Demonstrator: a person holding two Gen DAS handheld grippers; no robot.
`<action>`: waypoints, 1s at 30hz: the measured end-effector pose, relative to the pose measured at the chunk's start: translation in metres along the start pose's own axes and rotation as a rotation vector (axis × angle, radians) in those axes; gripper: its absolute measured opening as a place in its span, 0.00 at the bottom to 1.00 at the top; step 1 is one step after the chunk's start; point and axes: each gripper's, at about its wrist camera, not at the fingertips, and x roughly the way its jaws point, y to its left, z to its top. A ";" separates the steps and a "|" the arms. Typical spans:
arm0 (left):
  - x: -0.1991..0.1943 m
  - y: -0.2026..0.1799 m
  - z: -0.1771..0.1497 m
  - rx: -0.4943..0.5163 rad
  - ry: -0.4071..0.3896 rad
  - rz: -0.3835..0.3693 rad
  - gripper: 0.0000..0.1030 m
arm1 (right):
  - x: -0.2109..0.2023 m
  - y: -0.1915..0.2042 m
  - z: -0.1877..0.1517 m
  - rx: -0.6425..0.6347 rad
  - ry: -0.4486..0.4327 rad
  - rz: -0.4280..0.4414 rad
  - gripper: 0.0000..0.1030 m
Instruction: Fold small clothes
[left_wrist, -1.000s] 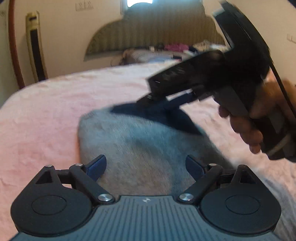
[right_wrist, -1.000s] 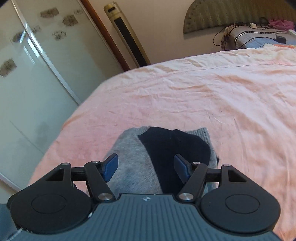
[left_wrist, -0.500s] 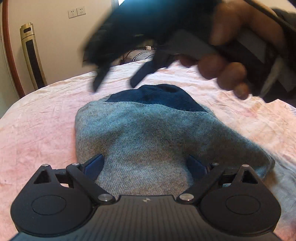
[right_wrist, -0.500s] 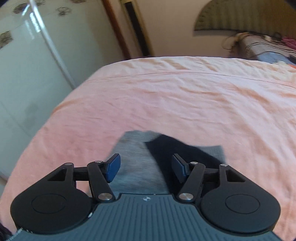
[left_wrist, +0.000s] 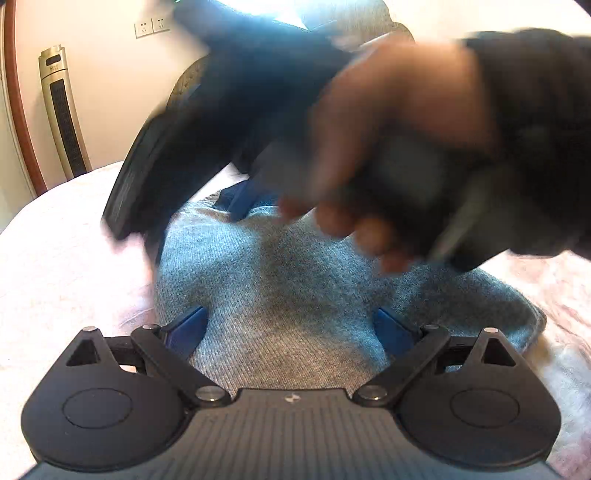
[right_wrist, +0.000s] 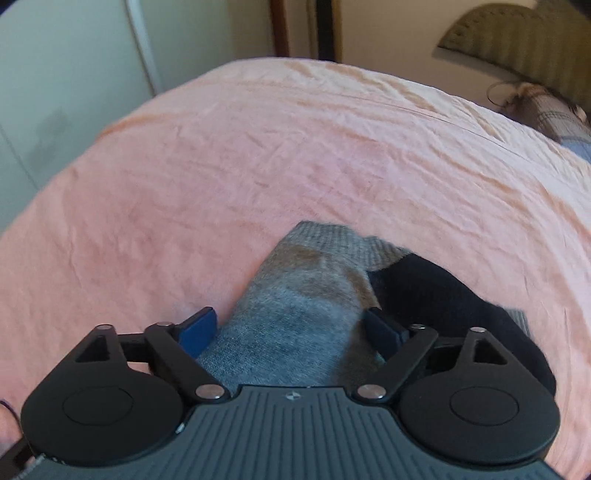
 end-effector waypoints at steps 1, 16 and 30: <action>0.004 0.003 0.002 0.002 -0.001 0.000 0.96 | -0.012 -0.011 -0.004 0.044 -0.032 0.013 0.81; -0.026 0.100 0.004 -0.493 -0.088 -0.140 1.00 | -0.083 -0.118 -0.050 0.358 -0.176 0.041 0.79; 0.087 0.141 0.061 -0.535 0.144 -0.105 0.19 | -0.050 -0.156 -0.061 0.408 -0.147 0.008 0.14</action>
